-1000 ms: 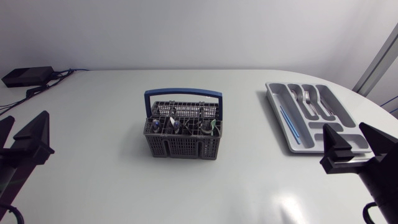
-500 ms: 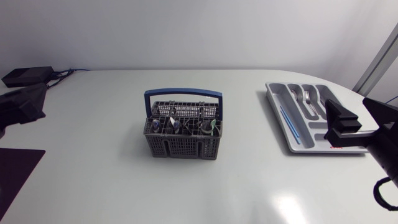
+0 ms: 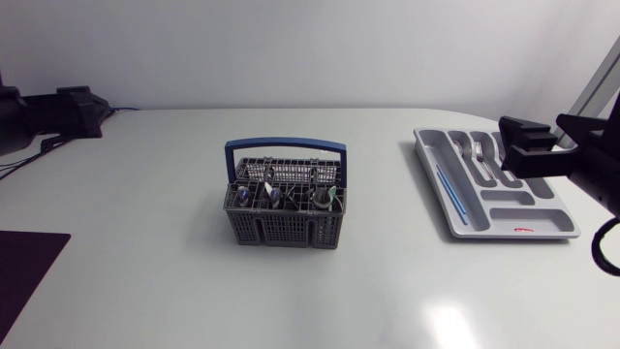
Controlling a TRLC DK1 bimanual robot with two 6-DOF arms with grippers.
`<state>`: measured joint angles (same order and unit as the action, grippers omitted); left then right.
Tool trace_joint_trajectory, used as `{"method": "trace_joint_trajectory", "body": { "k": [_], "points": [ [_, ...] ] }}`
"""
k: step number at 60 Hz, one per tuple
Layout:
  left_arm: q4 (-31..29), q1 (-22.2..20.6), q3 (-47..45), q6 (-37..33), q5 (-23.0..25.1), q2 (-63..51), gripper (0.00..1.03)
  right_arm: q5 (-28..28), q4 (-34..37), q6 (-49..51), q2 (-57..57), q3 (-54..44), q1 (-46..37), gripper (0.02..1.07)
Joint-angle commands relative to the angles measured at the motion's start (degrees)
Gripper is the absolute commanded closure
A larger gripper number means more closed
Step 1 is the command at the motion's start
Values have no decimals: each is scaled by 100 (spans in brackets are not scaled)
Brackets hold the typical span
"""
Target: Unload the cutlery basket into the drawer organizer.
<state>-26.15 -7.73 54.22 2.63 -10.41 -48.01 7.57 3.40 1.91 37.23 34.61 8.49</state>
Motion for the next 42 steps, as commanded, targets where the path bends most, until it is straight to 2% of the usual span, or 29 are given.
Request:
{"method": "trace_joint_trajectory", "body": {
  "k": [1, 12, 21, 26, 37, 42],
  "points": [
    [-162, -124, 388, -413, -4, -358, 6, 51, 267, -103, 276, 353, 56, 7],
    [-575, -203, 942, -395, 286, -1088, 8, 42, 1242, -86, 926, 1083, 135, 7],
    [-927, -256, 1267, -404, 883, -1712, 7, -265, 1884, -86, 1462, 1575, 162, 7],
    [-927, -326, 1311, -422, 883, -1888, 5, -494, 2103, -51, 1673, 1751, 153, 7],
    [-988, -590, 1355, -483, 936, -2178, 6, -1434, 2613, 415, 2157, 2050, -5, 7],
    [-1120, -721, 1425, -536, 936, -2309, 6, -1504, 2824, 512, 2376, 2173, 3, 7]
  ]
}}
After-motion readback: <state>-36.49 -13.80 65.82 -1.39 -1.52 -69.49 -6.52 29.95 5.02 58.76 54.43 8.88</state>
